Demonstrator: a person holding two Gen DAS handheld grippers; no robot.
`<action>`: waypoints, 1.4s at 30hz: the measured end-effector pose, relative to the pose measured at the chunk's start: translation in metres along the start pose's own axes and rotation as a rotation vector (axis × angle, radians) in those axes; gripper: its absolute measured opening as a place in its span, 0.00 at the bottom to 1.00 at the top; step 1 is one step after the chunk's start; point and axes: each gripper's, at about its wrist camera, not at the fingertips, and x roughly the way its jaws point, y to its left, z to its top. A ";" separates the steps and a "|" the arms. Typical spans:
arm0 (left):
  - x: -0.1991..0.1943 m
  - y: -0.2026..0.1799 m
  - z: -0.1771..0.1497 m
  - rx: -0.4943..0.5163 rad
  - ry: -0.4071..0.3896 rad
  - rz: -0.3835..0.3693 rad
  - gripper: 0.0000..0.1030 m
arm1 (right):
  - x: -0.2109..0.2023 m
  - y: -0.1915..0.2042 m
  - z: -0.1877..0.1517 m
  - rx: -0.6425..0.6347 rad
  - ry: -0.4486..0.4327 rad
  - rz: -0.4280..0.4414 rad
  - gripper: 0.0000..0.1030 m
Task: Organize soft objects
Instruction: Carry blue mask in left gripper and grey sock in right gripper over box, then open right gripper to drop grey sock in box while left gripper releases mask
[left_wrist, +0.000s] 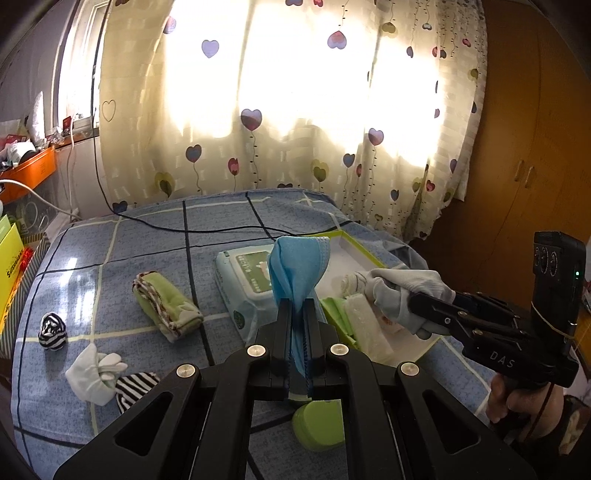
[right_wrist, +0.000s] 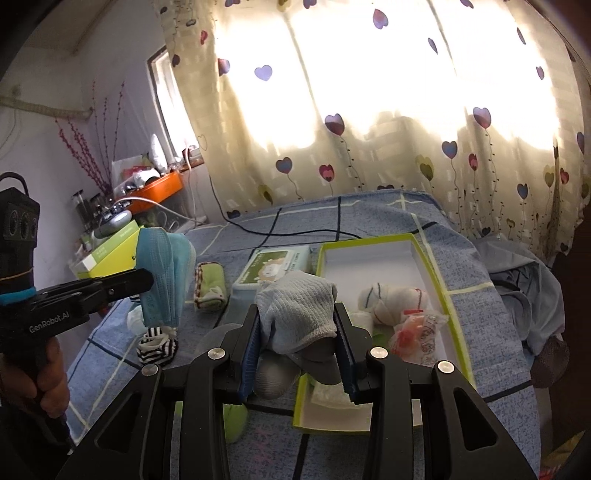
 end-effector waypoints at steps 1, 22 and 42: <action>0.002 -0.004 0.001 0.008 0.001 -0.010 0.05 | -0.002 -0.003 -0.001 0.005 -0.001 -0.006 0.34; 0.050 -0.067 0.001 0.095 0.106 -0.123 0.05 | -0.011 -0.063 -0.026 0.097 0.039 -0.095 0.34; 0.118 -0.087 -0.012 0.092 0.282 -0.153 0.05 | 0.040 -0.085 -0.028 0.083 0.135 -0.124 0.34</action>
